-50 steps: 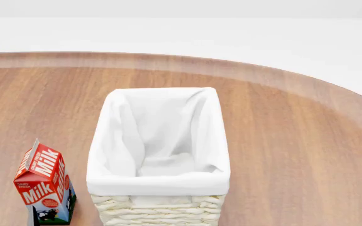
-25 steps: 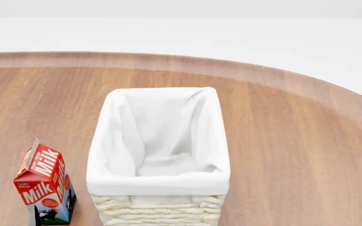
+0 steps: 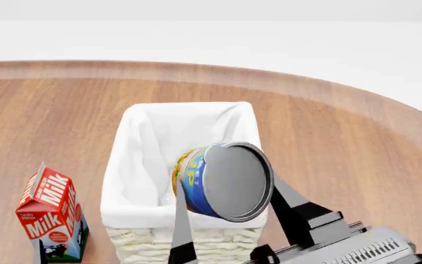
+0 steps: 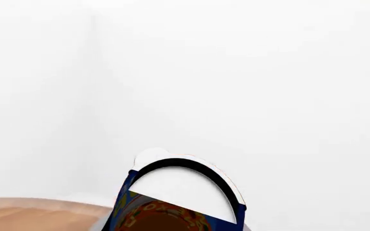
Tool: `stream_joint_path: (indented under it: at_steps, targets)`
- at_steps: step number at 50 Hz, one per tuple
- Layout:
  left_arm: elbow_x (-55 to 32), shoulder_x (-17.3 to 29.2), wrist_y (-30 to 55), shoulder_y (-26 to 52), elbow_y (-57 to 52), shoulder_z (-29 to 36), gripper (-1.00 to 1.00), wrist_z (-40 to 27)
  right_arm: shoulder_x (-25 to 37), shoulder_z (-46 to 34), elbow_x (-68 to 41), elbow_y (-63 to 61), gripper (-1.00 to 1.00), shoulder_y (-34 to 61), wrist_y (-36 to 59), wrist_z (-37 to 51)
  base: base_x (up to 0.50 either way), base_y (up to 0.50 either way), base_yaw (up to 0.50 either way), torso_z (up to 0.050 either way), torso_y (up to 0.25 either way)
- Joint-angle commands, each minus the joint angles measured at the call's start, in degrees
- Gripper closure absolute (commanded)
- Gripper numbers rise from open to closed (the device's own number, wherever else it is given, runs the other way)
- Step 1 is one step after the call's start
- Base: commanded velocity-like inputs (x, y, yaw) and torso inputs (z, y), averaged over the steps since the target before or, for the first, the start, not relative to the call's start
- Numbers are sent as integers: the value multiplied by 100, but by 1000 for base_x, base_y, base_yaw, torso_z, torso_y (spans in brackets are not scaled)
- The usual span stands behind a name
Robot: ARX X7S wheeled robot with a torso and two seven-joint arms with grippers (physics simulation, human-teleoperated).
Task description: Pick up the alphabet soup, and put it in the basket.
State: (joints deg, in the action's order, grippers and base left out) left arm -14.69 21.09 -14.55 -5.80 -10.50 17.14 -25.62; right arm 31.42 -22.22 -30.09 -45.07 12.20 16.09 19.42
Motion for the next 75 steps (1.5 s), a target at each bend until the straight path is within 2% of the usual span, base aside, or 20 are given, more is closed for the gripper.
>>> stream_joint_path:
  at_steps: [1, 4, 10, 25, 36, 54, 63, 75]
  targets:
    - [-12, 8, -5, 16, 22, 16, -100, 1, -284, 62, -654, -244, 100, 1968, 2426, 855, 0, 0, 0, 0, 0]
    - [-28, 8, -8, 31, 45, 13, -100, 4, -436, -112, -792, -125, 100, 2550, 3104, 1046, 0, 0, 0, 0, 0]
    - [-21, 19, -4, 9, 14, 18, -100, -15, -752, -462, -713, 556, 100, 3420, 3742, 1096, 0, 0, 0, 0, 2]
    - [6, 11, 55, 70, 55, 79, -100, -15, -1570, -1083, -135, 3296, 100, 4791, 3788, 690, 0, 0, 0, 0, 0]
    - [-12, 28, 89, 88, 49, 107, -100, -6, -2141, -1373, -102, 5091, 100, 5703, 4249, 327, 0, 0, 0, 0, 1]
    - [23, 16, 97, 112, 68, 160, -100, -27, -2464, -903, -666, 6721, 100, 6163, 4336, -373, 1, 0, 0, 1, 1]
    - [34, 10, 99, 126, 81, 202, -100, -17, -2557, -745, -922, 7040, 100, 6279, 4499, -481, 0, 0, 0, 0, 1]
    - [-2, 20, 55, 118, 111, 197, -100, -16, -2576, -996, -967, 7080, 100, 6255, 4596, -550, 0, 0, 0, 0, 1]
